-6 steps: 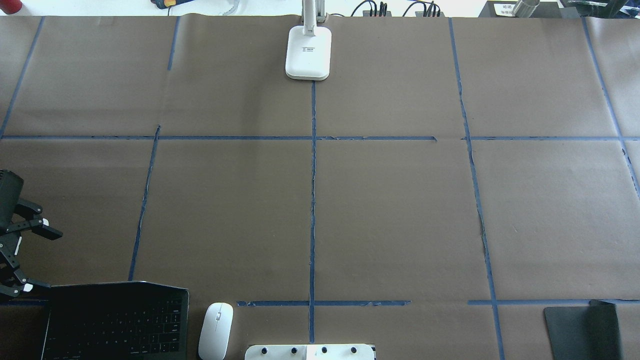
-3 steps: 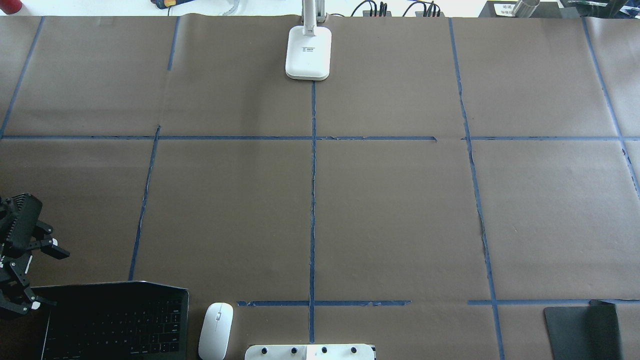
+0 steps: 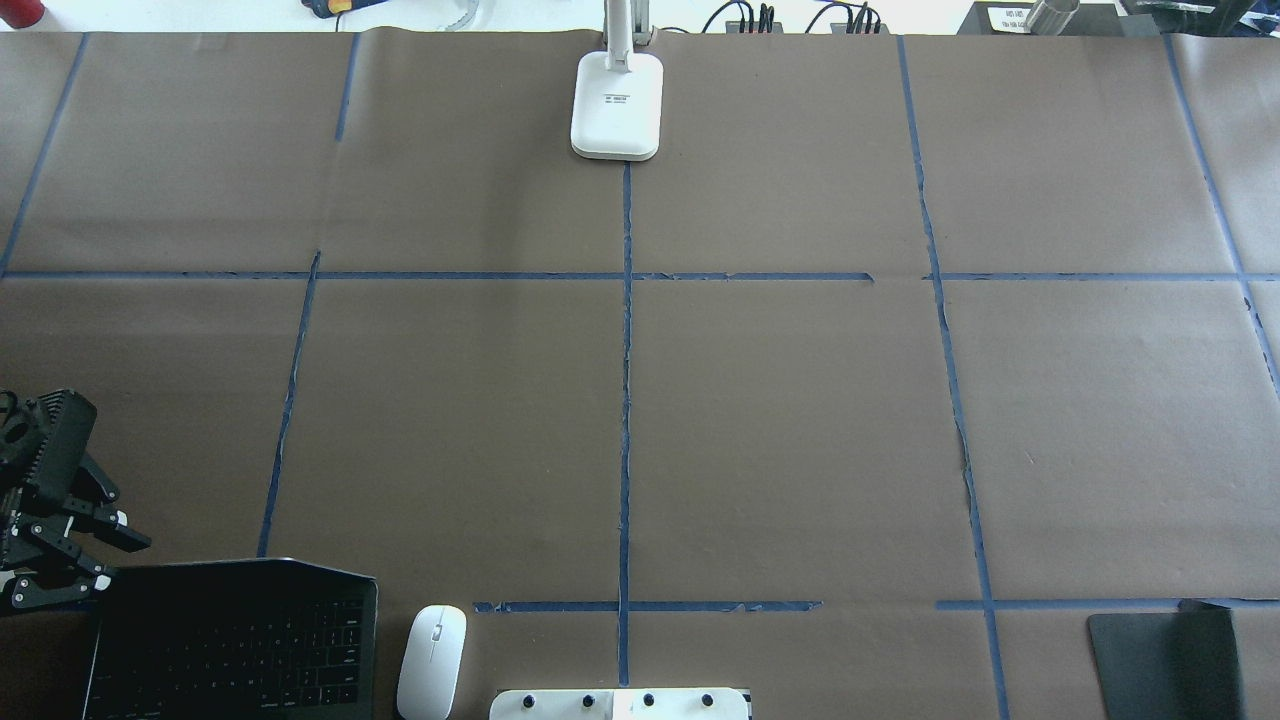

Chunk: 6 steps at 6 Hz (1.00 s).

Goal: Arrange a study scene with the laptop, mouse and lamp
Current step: 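Lower the left gripper onto the grey laptop's near edge and grasp it, then slide the laptop with the left gripper toward the white lamp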

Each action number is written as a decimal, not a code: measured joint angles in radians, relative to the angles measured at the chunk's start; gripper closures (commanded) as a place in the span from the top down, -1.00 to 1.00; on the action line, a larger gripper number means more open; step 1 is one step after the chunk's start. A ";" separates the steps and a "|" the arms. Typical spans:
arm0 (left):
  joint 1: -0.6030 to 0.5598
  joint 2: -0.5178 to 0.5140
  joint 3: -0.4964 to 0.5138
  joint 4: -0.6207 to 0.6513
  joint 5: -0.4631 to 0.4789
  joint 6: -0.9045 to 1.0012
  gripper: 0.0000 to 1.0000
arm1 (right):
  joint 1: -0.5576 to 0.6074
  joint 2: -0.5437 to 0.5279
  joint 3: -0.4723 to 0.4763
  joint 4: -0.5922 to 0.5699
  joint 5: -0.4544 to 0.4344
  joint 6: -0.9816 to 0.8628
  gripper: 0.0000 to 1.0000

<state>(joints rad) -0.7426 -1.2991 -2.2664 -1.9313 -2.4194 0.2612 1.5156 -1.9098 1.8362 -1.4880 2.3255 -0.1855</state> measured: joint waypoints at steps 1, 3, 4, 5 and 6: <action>-0.005 -0.002 0.001 0.000 0.000 0.001 -0.81 | 0.000 0.000 0.000 0.000 0.000 0.000 1.00; -0.046 -0.014 -0.003 -0.001 0.000 0.004 -0.81 | 0.000 0.000 -0.001 -0.001 0.000 0.000 1.00; -0.080 -0.029 -0.006 -0.001 0.000 0.007 -0.80 | 0.000 -0.001 -0.001 -0.001 0.000 0.000 1.00; -0.111 -0.047 -0.005 0.003 0.000 0.026 -0.80 | 0.000 -0.001 -0.002 -0.001 0.000 0.000 1.00; -0.139 -0.062 -0.002 0.015 0.003 0.083 -0.80 | 0.000 -0.001 -0.004 -0.001 0.000 0.000 1.00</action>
<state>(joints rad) -0.8813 -1.3609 -2.2684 -1.9166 -2.4160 0.3444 1.5156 -1.9112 1.8325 -1.4891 2.3259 -0.1856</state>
